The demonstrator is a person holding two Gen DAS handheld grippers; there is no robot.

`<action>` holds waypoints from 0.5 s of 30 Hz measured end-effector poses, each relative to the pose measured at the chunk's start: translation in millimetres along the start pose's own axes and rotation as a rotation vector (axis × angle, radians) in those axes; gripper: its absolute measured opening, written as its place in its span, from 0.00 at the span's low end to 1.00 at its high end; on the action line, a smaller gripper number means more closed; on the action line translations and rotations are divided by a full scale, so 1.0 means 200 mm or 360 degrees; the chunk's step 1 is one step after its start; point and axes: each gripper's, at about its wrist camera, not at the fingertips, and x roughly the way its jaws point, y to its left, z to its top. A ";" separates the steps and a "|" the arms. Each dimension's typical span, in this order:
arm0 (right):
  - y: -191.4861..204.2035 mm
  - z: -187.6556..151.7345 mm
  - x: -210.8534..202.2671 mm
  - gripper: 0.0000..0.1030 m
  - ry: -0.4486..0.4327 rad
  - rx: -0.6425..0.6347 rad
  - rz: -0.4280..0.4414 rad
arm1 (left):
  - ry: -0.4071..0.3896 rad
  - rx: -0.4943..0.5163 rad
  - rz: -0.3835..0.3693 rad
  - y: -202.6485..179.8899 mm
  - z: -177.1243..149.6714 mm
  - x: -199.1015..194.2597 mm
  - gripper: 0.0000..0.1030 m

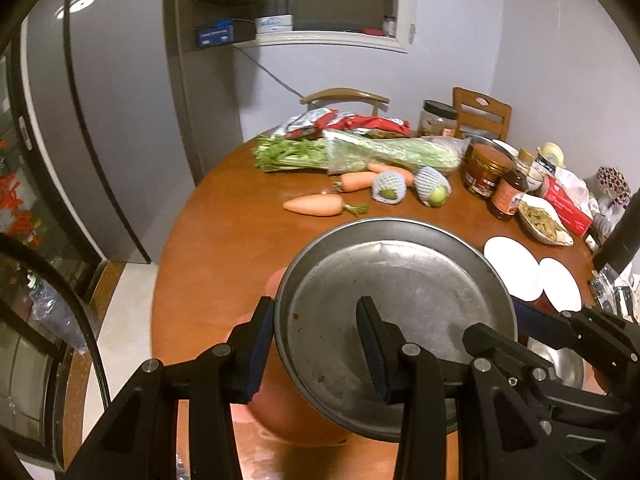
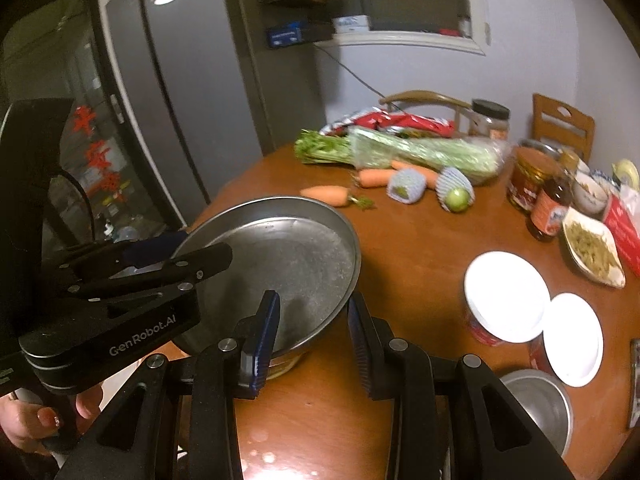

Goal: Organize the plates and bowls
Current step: 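Lift the grey metal tray and carry it toward the pink plate, then lower the grey metal tray onto the pink plate stack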

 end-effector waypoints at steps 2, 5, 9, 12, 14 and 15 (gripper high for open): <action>0.04 0.00 0.01 0.35 0.0003 -0.0029 0.0009 | 0.0010 -0.0021 0.0018 0.04 -0.02 0.00 0.41; 0.09 -0.02 0.03 0.35 0.0029 -0.0055 0.0031 | 0.0026 -0.0032 0.0037 0.08 -0.06 0.00 0.41; 0.15 -0.06 0.08 0.35 0.0071 -0.0088 0.0043 | 0.0048 -0.0042 0.0054 0.12 -0.11 0.03 0.41; 0.16 -0.08 0.12 0.35 0.0093 -0.0098 0.0045 | 0.0074 -0.0059 0.0063 0.15 -0.15 0.07 0.41; 0.18 -0.10 0.15 0.35 0.0109 -0.0112 0.0049 | 0.0104 -0.0076 0.0062 0.18 -0.18 0.10 0.41; 0.19 -0.11 0.16 0.35 0.0120 -0.0115 0.0049 | 0.0122 -0.0087 0.0061 0.19 -0.20 0.12 0.41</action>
